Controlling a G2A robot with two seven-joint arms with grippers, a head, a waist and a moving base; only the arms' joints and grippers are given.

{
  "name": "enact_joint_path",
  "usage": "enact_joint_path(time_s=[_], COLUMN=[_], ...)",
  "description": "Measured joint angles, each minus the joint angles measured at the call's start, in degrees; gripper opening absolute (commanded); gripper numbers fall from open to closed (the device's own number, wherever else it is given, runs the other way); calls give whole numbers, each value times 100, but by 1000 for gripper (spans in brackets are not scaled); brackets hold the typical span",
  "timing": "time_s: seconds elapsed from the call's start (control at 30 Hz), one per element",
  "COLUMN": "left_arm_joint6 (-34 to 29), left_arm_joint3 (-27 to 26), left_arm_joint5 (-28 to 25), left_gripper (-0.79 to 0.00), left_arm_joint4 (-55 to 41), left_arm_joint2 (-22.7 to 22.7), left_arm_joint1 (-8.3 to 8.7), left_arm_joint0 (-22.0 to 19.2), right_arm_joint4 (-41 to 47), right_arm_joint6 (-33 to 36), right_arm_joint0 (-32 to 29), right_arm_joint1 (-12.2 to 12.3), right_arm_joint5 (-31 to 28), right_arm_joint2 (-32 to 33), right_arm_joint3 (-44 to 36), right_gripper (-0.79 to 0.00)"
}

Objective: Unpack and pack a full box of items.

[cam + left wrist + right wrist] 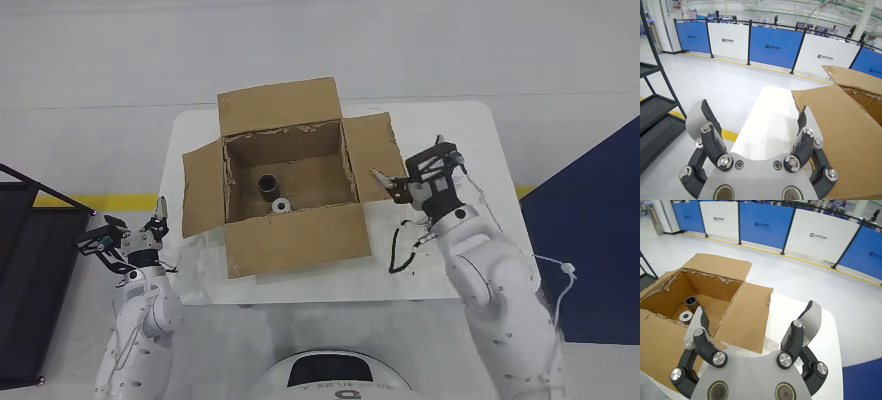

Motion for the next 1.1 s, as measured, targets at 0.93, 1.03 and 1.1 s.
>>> enact_joint_path(time_s=[0.93,1.03,1.1], left_arm_joint6=[0,0,0], left_arm_joint3=[0,0,0], left_arm_joint5=[0,0,0], left_gripper=[0,0,0], left_arm_joint4=[0,0,0], left_arm_joint2=[0,0,0], left_arm_joint1=[0,0,0], left_arm_joint0=[0,0,0], right_arm_joint4=[1742,2064,2188], right_arm_joint6=[2002,2214,2271], right_arm_joint0=[3767,4266,4512], right_arm_joint1=[-566,-742,-858], right_arm_joint5=[-1097,-1015,-904], right_arm_joint2=[-2663,-3111,-3371], right_arm_joint3=[3239,3953,4360], right_gripper=[0,0,0])
